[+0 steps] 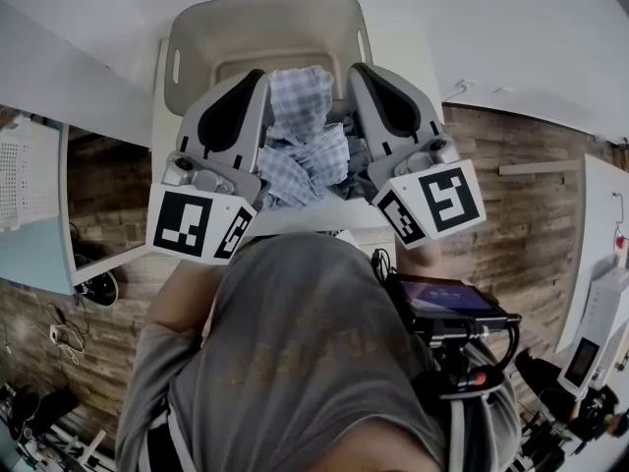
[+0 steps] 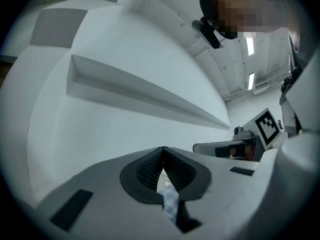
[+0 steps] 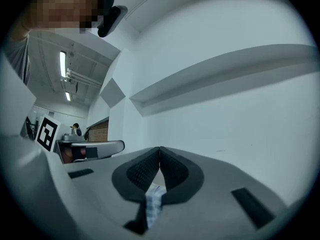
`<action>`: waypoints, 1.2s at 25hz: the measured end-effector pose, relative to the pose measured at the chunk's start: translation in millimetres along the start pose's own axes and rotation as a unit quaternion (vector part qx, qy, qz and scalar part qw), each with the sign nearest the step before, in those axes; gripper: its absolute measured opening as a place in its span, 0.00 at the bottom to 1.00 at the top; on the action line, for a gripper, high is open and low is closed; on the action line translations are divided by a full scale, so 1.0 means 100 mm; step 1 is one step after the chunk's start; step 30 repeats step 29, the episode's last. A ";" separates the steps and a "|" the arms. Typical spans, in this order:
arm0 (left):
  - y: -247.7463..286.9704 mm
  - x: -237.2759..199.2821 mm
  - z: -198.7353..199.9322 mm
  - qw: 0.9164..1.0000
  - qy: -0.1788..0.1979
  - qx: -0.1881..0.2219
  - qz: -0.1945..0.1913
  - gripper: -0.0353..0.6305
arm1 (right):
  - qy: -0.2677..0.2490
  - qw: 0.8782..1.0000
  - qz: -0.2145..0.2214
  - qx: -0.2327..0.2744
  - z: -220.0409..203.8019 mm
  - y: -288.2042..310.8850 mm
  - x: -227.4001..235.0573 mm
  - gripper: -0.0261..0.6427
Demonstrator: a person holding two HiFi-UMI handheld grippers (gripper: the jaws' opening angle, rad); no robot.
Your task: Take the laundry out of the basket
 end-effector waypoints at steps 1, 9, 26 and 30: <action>0.00 0.01 0.00 1.000 0.001 0.001 -0.001 0.06 | -0.002 1.000 0.001 -0.001 0.00 0.00 0.00 0.05; 0.02 -0.01 0.02 1.000 0.004 0.001 -0.004 0.06 | -0.008 1.000 0.012 -0.009 -0.01 0.03 -0.05 0.05; -0.09 -0.07 0.06 1.000 0.006 0.000 -0.001 0.06 | 0.000 1.000 0.014 -0.007 -0.02 0.03 -0.17 0.05; -0.07 -0.07 0.04 1.000 0.006 -0.002 -0.001 0.06 | 0.000 1.000 0.013 -0.008 -0.04 0.03 -0.14 0.05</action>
Point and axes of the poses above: the fingertips, and each gripper's own axes: y forward along the fingers, x to its right, z out of its top, the point moved 7 cm from there along -y, backward along the fingers, and after that the axes turned 12 degrees about x, right-handed, at the moved point
